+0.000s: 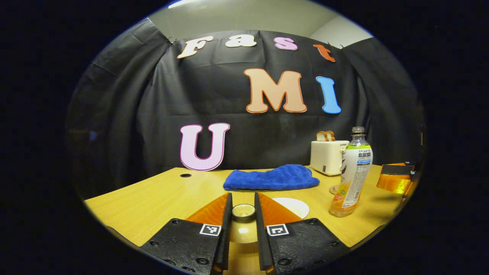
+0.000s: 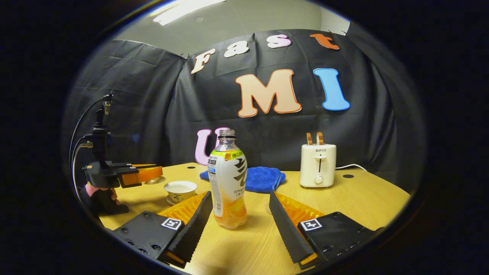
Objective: Open the teacup lid with one hand, grasp the water bottle and pour water into the teacup with the other hand; after pouring, place the water bottle on the coaster and then close the teacup lid.
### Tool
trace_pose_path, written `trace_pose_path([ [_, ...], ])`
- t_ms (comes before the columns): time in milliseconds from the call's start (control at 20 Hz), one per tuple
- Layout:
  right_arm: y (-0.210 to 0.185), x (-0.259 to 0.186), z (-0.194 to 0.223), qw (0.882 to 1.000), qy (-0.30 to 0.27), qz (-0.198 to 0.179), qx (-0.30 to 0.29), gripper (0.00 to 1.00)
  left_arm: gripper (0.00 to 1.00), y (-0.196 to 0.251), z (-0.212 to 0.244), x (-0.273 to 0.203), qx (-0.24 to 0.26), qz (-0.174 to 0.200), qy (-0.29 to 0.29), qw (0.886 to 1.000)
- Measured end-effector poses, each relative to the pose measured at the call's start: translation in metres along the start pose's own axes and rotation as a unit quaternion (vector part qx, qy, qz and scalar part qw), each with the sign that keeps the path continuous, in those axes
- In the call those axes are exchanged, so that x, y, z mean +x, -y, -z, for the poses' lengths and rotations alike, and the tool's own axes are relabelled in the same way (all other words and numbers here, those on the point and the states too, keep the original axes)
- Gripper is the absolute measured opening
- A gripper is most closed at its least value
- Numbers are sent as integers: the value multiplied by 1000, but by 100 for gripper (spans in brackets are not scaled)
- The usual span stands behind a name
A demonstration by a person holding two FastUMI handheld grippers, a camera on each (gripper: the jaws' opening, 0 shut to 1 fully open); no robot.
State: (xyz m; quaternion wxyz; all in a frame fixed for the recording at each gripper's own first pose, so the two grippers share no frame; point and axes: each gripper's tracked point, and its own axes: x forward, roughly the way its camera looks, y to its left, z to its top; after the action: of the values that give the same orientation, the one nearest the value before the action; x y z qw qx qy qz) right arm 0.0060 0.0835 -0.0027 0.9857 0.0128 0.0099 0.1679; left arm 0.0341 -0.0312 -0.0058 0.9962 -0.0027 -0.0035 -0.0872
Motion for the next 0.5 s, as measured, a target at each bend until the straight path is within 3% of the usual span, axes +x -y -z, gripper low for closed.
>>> trace_pose_path([
  [500,-26,47,19,998,-53,-19,-1,96,28,-29,0,-10,2,-32,-1,999],
])
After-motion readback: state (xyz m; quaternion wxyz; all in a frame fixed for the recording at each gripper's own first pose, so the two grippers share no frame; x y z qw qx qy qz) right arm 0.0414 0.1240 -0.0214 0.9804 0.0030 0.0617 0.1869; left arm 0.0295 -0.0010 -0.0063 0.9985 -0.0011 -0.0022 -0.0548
